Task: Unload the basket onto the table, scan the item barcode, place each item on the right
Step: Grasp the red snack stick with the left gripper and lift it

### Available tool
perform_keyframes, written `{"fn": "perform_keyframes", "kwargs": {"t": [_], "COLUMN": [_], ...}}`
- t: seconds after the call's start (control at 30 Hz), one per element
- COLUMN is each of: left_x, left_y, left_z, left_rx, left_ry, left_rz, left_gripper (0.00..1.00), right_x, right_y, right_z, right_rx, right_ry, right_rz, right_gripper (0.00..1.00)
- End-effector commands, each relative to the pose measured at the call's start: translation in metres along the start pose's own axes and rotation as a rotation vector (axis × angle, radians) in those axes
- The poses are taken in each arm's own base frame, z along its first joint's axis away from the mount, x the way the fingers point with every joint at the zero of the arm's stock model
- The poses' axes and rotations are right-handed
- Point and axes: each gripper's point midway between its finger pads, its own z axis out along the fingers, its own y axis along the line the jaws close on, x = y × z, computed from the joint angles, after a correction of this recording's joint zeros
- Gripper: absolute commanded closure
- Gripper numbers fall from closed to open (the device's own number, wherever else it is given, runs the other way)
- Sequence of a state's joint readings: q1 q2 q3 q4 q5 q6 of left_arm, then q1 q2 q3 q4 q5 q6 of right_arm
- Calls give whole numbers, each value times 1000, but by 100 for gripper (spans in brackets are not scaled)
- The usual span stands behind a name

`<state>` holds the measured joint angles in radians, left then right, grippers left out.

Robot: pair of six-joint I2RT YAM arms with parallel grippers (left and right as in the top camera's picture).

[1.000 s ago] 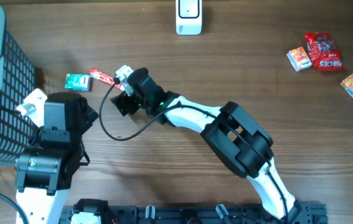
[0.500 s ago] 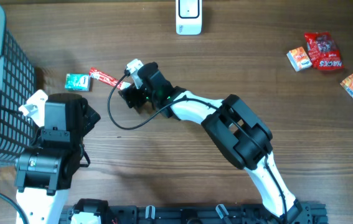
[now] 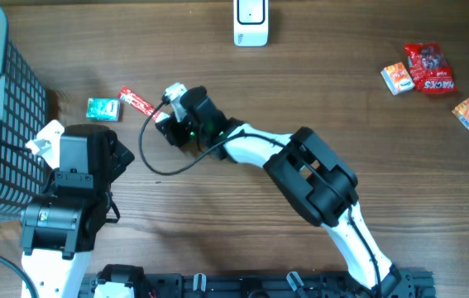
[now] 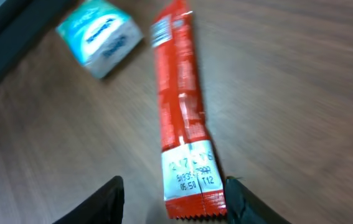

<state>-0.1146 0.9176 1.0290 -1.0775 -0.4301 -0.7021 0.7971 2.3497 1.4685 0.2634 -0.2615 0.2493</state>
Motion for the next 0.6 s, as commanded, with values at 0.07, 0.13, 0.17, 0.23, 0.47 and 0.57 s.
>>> {"fn": "perform_keyframes", "kwargs": {"t": [0.07, 0.13, 0.17, 0.23, 0.47, 0.57], "left_x": [-1, -1, -1, -1, -1, -1], "left_y": [-2, -2, -2, -2, -2, -2], "left_z": [-2, -2, -2, -2, -2, -1], "left_rx": [11, 11, 11, 11, 11, 11], "left_ry": [5, 5, 5, 4, 4, 5], "left_rz": [-22, -22, -22, -21, -21, -21], "left_gripper": [0, 0, 0, 0, 0, 0], "right_x": [18, 18, 18, 17, 13, 8], "right_y": [-6, -6, -8, -11, -15, -18], "right_z": [8, 8, 8, 8, 8, 7], "right_rx": [13, 14, 24, 44, 66, 72], "right_ry": [36, 35, 33, 28, 22, 24], "right_rz": [20, 20, 22, 23, 39, 60], "right_gripper": [50, 55, 59, 72, 96, 96]}}
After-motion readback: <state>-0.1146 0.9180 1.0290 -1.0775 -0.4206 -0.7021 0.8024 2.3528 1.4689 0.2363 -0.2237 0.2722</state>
